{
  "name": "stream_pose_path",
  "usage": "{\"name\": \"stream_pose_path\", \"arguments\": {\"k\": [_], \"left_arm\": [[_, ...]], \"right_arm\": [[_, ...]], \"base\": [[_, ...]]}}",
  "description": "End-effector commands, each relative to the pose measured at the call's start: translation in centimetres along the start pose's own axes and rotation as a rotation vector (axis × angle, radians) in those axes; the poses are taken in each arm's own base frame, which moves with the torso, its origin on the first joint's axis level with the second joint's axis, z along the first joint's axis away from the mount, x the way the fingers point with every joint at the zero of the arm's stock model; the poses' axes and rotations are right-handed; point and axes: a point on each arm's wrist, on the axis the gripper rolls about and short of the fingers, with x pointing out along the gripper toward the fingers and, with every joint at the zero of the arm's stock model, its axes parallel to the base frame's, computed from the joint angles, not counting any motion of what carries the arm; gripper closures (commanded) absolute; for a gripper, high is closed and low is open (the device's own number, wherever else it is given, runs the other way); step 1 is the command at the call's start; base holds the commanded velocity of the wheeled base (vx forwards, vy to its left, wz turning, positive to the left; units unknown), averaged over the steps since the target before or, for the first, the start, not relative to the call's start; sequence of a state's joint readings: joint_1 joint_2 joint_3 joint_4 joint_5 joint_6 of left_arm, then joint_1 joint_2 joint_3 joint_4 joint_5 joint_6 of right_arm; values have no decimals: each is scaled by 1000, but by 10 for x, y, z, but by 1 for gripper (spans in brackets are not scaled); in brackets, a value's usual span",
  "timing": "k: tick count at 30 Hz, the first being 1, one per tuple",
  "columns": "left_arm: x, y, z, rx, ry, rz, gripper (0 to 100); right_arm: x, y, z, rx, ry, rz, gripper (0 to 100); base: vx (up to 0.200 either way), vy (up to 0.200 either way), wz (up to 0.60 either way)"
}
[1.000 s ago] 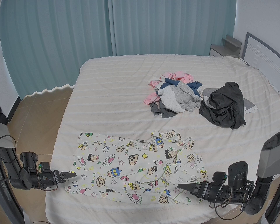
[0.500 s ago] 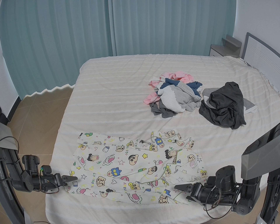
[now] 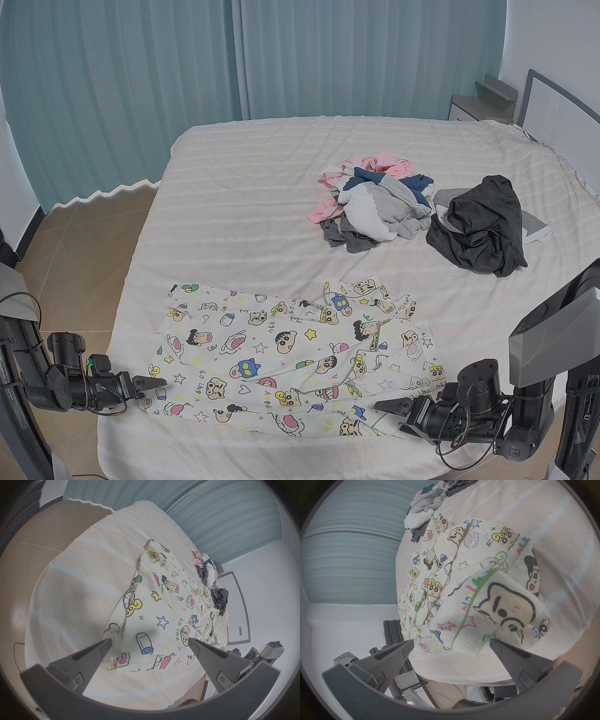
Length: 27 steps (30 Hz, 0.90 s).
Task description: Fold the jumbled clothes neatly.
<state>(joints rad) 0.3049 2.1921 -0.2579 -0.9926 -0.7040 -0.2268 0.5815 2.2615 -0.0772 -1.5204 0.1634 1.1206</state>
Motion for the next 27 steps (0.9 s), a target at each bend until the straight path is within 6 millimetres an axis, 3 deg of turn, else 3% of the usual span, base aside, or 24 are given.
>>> {"name": "stream_pose_path", "arguments": {"k": [1,19,20,27], "left_arm": [[0,1,0,-3,2,1,0],[0,1,0,-6,2,1,0],[0,1,0,-6,2,1,0],[0,1,0,-6,2,1,0]], "right_arm": [[3,-1,-1,-1,3,-3,0],[13,3,-4,-27,-5,-4,0],[13,3,-4,-27,-5,-3,100],[14,1,-5,-31,-10,-12,100]], "base": [[0,0,0],[0,0,0],[0,0,0],[0,0,0]]}}
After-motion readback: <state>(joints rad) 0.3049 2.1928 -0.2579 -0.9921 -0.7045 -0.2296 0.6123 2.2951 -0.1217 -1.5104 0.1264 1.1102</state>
